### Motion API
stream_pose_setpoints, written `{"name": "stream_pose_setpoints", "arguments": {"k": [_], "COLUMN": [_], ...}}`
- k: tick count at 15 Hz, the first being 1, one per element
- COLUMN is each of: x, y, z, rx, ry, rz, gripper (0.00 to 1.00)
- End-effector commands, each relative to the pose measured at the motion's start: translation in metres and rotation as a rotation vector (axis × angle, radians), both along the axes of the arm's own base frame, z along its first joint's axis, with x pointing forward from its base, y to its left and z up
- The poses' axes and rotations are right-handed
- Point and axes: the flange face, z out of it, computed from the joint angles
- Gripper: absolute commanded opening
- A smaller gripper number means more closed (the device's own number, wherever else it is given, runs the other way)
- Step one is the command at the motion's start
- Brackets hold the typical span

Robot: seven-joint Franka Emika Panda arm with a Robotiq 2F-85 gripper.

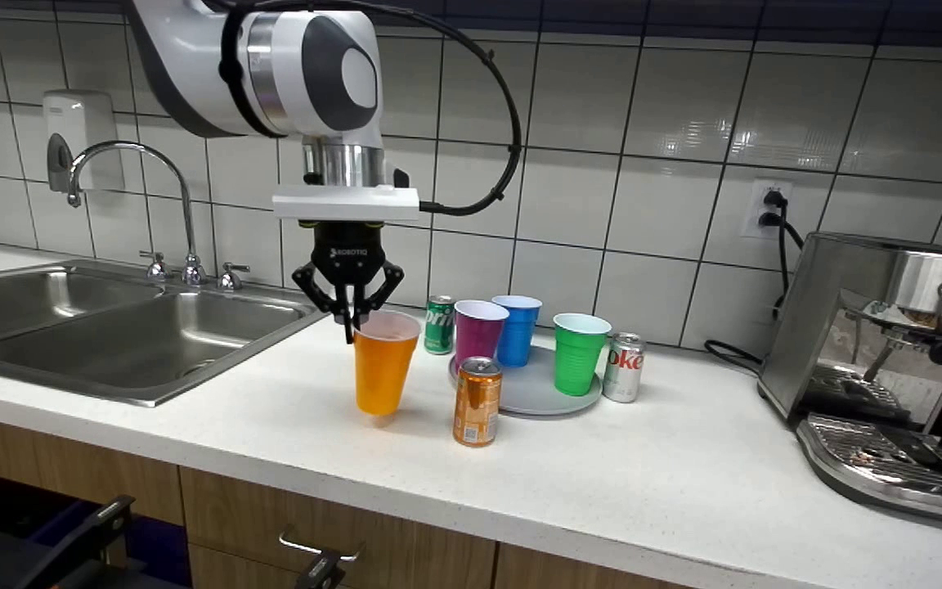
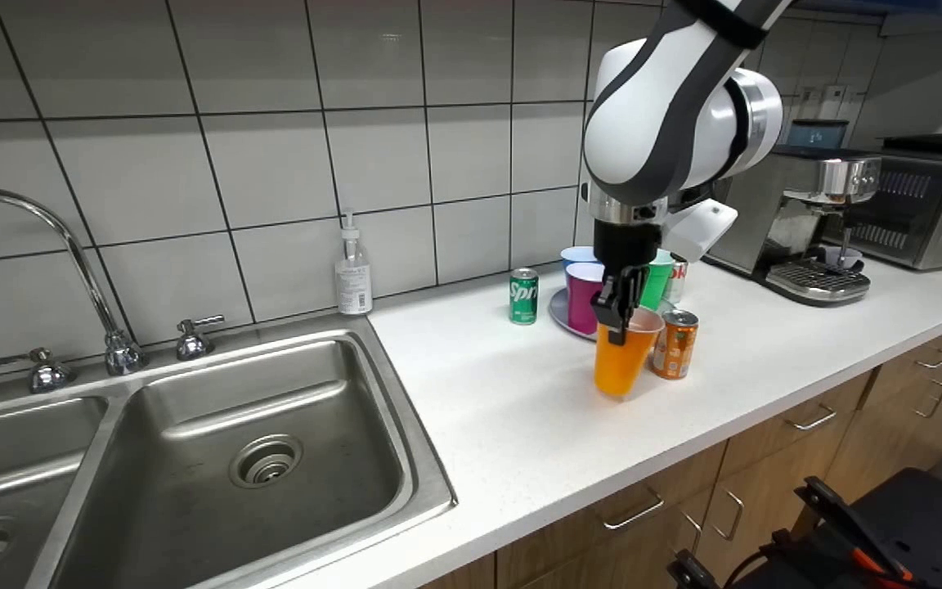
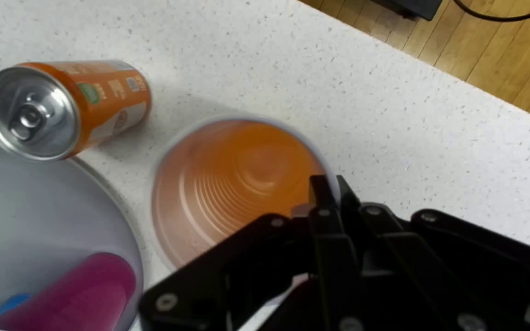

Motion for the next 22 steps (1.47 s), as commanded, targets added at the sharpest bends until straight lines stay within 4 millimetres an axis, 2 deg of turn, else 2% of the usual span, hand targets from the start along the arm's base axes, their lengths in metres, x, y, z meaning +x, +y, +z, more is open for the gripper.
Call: {"name": "stream_pose_setpoints", "arguments": {"k": [1, 6, 12, 16, 17, 22], "x": [0.019, 0.038, 0.057, 0.069, 0.066, 0.069], "y": [-0.017, -0.031, -0.057, -0.078, -0.089, -0.121], "z": [0.021, 0.035, 0.04, 0.042, 0.051, 0.058], "rx": [-0.029, -0.05, -0.079, -0.088, -0.091, -0.099], "ry": [-0.056, -0.1, -0.131, -0.146, -0.149, -0.159], "rz": [0.016, 0.009, -0.02, -0.06, -0.072, -0.116], "gripper": [0.01, 0.01, 0.01, 0.01, 0.01, 0.01]}}
